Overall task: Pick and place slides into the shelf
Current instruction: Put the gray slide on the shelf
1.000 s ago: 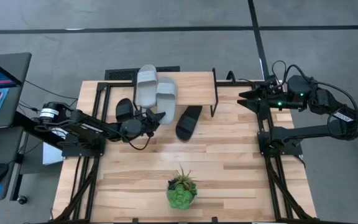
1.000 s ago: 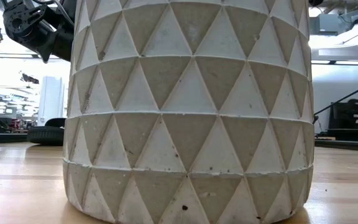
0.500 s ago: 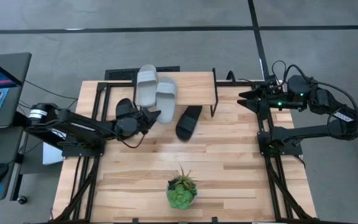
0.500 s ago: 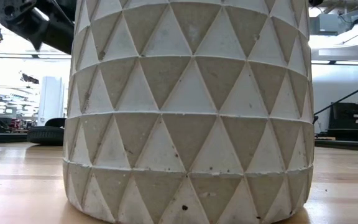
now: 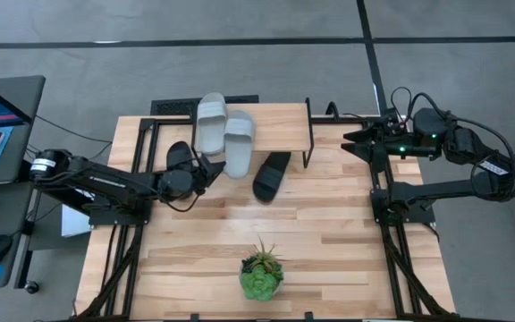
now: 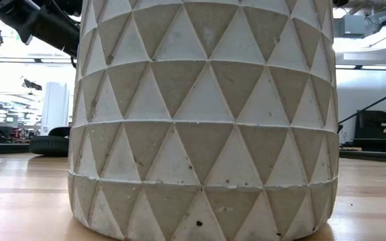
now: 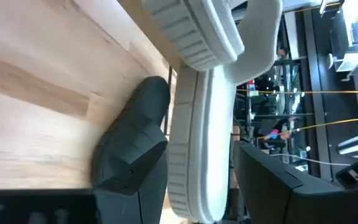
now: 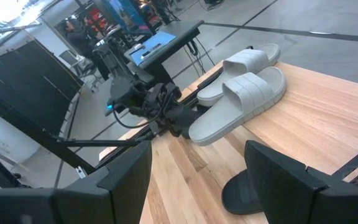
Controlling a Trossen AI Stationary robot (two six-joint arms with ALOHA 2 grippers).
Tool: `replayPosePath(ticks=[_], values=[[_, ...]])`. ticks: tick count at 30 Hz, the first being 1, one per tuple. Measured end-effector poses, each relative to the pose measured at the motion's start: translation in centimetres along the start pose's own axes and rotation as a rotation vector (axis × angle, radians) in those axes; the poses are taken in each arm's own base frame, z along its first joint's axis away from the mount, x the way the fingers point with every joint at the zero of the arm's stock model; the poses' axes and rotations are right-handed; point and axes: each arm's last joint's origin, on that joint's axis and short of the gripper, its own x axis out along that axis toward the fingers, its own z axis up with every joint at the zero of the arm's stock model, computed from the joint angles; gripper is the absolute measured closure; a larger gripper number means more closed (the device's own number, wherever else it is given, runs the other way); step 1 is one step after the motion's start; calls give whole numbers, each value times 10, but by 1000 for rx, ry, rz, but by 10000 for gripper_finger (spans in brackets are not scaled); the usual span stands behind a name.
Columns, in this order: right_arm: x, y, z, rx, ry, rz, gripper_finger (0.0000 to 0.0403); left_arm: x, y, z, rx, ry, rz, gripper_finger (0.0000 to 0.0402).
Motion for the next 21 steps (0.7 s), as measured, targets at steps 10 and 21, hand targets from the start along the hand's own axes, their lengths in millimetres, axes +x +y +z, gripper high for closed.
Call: replayPosePath(ticks=[10,21], values=[[0,0,0,0,0,0,153,-7,0,-11,6,73,-8,234],[0,5,-1,-74,8,42,163,-53,-36,7,287,-19,-221,234]])
